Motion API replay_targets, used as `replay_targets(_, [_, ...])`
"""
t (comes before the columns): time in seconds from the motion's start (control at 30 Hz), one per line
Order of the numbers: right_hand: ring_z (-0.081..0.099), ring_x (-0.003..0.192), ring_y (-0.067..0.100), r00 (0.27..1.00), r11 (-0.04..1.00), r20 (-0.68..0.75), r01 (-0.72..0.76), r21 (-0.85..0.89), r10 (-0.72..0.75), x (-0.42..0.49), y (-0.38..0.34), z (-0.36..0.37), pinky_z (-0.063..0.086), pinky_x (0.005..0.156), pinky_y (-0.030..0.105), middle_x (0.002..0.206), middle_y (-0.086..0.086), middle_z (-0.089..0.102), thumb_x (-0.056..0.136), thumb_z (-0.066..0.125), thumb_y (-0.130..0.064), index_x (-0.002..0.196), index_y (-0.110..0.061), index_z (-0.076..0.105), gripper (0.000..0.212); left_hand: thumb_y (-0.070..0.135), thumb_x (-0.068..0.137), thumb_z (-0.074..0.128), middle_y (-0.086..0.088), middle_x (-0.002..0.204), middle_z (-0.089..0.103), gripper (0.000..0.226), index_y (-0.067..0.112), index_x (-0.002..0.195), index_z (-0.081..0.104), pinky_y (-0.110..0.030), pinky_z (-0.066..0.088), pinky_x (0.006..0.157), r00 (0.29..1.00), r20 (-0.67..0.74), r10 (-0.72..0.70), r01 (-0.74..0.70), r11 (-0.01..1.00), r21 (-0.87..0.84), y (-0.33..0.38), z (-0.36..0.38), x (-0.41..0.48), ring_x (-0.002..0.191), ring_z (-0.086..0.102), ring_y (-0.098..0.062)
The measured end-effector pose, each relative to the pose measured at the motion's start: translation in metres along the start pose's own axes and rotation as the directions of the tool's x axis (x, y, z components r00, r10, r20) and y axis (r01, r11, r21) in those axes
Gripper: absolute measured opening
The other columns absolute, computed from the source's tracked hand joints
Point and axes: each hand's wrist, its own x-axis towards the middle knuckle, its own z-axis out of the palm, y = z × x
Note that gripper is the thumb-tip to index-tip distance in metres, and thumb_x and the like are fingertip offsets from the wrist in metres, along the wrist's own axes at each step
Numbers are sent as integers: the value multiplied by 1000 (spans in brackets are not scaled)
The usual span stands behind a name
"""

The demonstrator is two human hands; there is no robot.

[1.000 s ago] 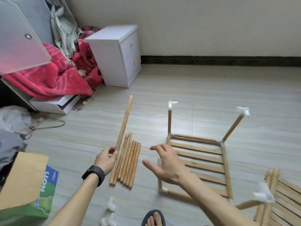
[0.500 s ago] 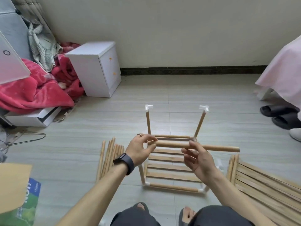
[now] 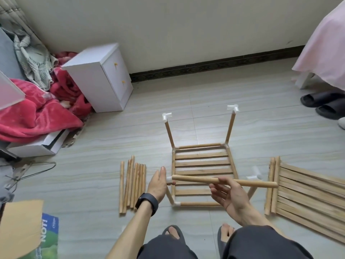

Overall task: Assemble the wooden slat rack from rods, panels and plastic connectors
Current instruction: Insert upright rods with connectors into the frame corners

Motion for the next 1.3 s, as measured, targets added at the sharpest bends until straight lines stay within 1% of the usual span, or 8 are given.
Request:
replay_targets(0.1, [67, 64, 24, 999, 999, 25, -33, 23, 33, 3, 5, -5, 59, 57, 32, 86, 25, 70, 90, 64, -15, 84, 1, 75, 21, 54, 104, 20, -3, 103, 75, 57, 12, 129, 50, -26, 38, 89, 1000, -10, 28, -28, 1000, -13, -2, 0, -2, 96, 64, 6])
replay_targets(0.23, [66, 64, 23, 997, 999, 58, -50, 20, 48, 8, 7, -8, 59, 58, 32, 85, 24, 69, 87, 64, -16, 77, -1, 79, 23, 54, 104, 21, -16, 133, 61, 64, 8, 140, 46, -33, 32, 106, 999, -32, 39, -41, 998, -44, -7, 1, 3, 132, 49, -23])
replay_targets(0.47, [65, 66, 21, 992, 997, 111, -51, -49, 56, 10, 3, -11, 59, 60, 32, 85, 22, 69, 71, 71, -22, 80, -1, 78, 24, 58, 102, 22, -16, 140, 56, 70, 7, 144, 43, -33, 28, 110, 999, -31, 22, -24, 998, -66, -13, 3, 5, 137, 44, -26])
replay_targets(0.8, [72, 77, 27, 982, 984, 175, -41, -174, 71, 18, -8, -1, 62, 69, 35, 92, 24, 72, 76, 79, -21, 85, -1, 79, 22, 59, 101, 25, -10, 144, 51, 70, 8, 142, 48, -30, 30, 107, 995, -93, 46, -52, 996, -68, -22, 1, 8, 135, 45, -24])
replay_targets(0.93, [72, 73, 27, 987, 988, 160, -5, -154, 30, 21, 6, 12, 62, 67, 36, 86, 24, 71, 77, 79, -19, 82, -1, 79, 18, 59, 101, 25, -16, 136, 58, 69, 5, 137, 49, -38, 33, 111, 994, -104, 22, -32, 995, -98, -23, 4, 3, 133, 47, -29])
replay_targets(1.03, [70, 71, 26, 989, 989, 145, -1, -146, 22, 20, 9, 14, 61, 66, 36, 83, 23, 69, 77, 78, -18, 82, 0, 78, 19, 56, 102, 24, -16, 128, 61, 63, 6, 128, 53, -33, 36, 103, 993, -113, 34, -45, 994, -100, -25, 5, -6, 128, 50, -29])
replay_targets(1.2, [69, 84, 30, 981, 962, 181, -25, -272, 76, 5, 10, 1, 61, 77, 40, 100, 26, 73, 84, 78, -25, 99, 3, 77, 32, 63, 96, 22, -15, 112, 58, 61, 13, 110, 55, -43, 45, 95, 997, -1, 83, -83, 994, 69, -35, -10, -12, 106, 57, -25])
replay_targets(1.3, [71, 80, 26, 995, 898, 100, 50, -436, -7, -6, 6, -10, 62, 81, 43, 99, 18, 77, 84, 78, -37, 105, 0, 75, 43, 52, 103, 27, -5, 107, 59, 40, 22, 107, 53, -41, 43, 88, 990, -9, 143, -137, 962, 235, -31, -15, -2, 100, 56, -21])
